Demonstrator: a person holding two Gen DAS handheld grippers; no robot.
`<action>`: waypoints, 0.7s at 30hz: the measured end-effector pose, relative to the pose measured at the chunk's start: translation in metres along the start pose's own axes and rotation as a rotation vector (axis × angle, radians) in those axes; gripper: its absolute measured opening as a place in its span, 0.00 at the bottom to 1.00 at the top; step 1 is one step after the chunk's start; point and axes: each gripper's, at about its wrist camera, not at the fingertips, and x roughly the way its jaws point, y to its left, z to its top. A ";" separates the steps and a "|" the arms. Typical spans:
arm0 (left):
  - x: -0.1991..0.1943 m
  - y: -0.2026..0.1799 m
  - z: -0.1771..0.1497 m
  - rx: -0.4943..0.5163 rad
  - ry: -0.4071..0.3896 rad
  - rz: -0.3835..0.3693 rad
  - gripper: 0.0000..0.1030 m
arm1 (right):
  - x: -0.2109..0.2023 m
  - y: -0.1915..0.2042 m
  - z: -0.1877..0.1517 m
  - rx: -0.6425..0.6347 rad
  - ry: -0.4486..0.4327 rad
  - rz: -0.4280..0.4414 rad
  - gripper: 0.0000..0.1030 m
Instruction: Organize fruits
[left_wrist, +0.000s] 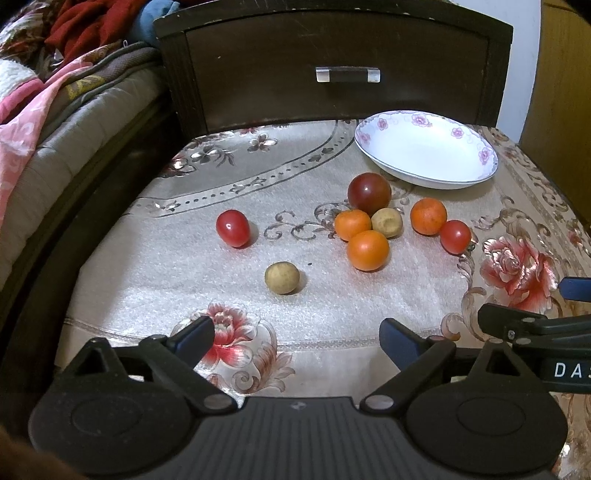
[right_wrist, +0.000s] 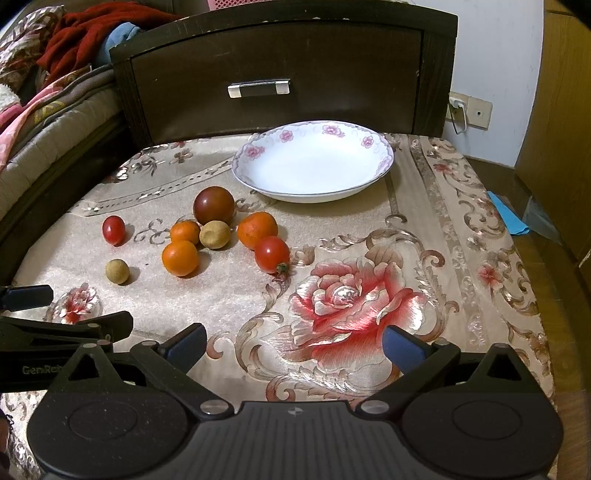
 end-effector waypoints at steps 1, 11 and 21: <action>0.000 0.000 0.000 0.000 0.001 -0.002 0.98 | 0.001 0.000 0.000 0.000 0.002 0.001 0.92; 0.005 0.004 0.006 0.007 -0.016 -0.029 0.98 | 0.006 -0.001 0.006 -0.019 0.009 0.031 0.88; 0.017 0.009 0.012 0.063 -0.069 0.003 0.98 | 0.019 0.003 0.027 -0.122 -0.011 0.098 0.75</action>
